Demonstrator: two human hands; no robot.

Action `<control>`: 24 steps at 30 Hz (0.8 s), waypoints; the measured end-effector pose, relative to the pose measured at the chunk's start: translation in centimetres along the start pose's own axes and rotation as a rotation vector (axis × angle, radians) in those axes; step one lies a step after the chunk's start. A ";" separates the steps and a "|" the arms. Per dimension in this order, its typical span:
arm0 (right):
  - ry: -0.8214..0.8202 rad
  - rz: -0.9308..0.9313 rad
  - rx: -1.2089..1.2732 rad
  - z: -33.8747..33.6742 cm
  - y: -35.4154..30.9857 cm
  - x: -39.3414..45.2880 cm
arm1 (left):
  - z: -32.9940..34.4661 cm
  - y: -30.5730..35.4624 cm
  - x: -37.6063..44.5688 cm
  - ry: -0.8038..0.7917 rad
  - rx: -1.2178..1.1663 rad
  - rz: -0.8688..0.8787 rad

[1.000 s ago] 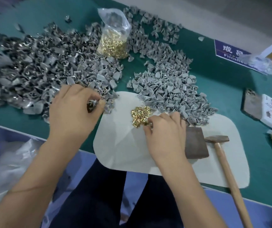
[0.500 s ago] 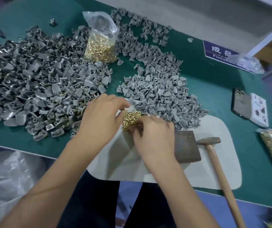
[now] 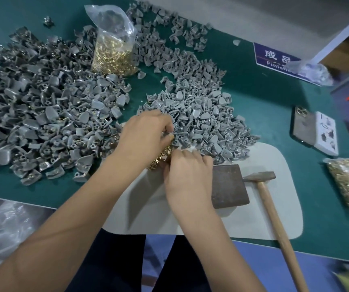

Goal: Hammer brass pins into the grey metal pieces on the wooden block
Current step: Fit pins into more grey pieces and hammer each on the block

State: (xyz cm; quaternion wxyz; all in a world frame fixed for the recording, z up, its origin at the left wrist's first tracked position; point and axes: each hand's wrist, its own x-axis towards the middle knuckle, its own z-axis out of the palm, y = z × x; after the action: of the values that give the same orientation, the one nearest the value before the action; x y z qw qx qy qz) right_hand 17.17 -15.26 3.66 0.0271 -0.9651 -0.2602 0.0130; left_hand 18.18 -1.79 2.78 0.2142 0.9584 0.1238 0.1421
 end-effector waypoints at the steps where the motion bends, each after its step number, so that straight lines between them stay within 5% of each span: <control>1: -0.006 -0.005 -0.011 0.0 -0.1 0.0 | -0.1 0.1 0.1 -0.014 0.000 -0.008; 8: 0.053 -0.015 0.120 -0.5 0.1 -0.2 | -1.1 0.0 -1.0 0.030 -0.181 0.001; 13: 0.112 0.039 0.562 -1.2 1.1 -0.2 | -1.6 -0.8 -3.9 0.130 -0.607 -0.129; 18: 0.215 0.155 1.140 -2.8 4.1 -0.6 | -1.7 1.5 -5.4 0.112 -0.599 -0.049; 24: 0.331 0.239 1.239 -4.2 10.6 -2.4 | -0.5 5.5 -5.9 -0.009 -0.805 -0.093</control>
State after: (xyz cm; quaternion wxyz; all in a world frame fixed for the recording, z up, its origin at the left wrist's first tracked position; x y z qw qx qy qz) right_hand 20.56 -25.87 7.29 0.6164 -0.7824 -0.0877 0.0146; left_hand 13.47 -8.24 4.38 0.5793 0.7919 0.1003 0.1651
